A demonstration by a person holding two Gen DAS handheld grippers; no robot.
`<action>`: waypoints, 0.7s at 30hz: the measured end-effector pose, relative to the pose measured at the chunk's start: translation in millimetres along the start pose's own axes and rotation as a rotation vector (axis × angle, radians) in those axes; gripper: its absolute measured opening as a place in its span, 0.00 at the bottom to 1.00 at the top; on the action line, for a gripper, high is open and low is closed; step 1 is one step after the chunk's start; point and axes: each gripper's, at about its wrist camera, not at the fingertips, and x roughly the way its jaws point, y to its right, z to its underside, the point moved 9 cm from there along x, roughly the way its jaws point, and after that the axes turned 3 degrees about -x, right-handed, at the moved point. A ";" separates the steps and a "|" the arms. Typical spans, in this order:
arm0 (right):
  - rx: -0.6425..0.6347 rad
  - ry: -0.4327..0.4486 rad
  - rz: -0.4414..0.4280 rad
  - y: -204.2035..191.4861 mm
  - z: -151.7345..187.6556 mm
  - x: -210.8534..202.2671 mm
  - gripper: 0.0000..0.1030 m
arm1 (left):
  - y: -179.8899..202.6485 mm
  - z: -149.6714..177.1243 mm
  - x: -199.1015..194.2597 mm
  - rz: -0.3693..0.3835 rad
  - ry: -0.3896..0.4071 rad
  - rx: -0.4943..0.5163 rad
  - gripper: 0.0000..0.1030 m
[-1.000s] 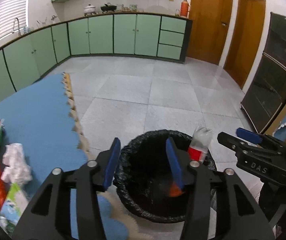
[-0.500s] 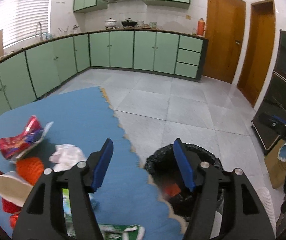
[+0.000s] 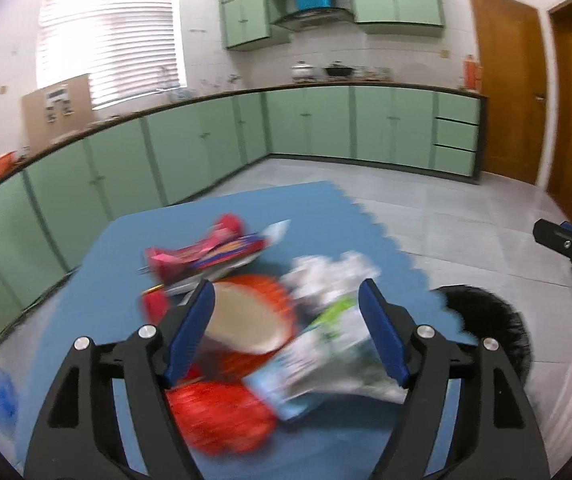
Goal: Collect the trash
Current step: 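Return to the table and grasp the white paper cup with the left gripper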
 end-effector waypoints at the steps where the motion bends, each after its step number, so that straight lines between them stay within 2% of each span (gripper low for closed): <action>1: -0.013 -0.004 -0.020 -11.3 2.6 3.1 0.86 | -7.9 2.6 -2.4 -0.015 -0.007 -0.004 0.70; 6: -0.086 -0.028 -0.079 -53.5 9.6 14.9 0.86 | -38.6 10.1 -0.7 -0.051 -0.034 -0.057 0.70; 12: -0.131 -0.032 -0.098 -77.9 13.6 14.8 0.86 | -46.8 8.5 10.3 -0.057 -0.028 -0.084 0.69; 18: -0.157 -0.028 -0.096 -90.0 11.7 18.1 0.86 | -49.6 10.0 23.1 -0.071 -0.036 -0.096 0.60; 21: -0.161 -0.032 -0.097 -92.8 12.6 20.0 0.86 | -57.3 10.2 27.8 -0.098 -0.042 -0.104 0.52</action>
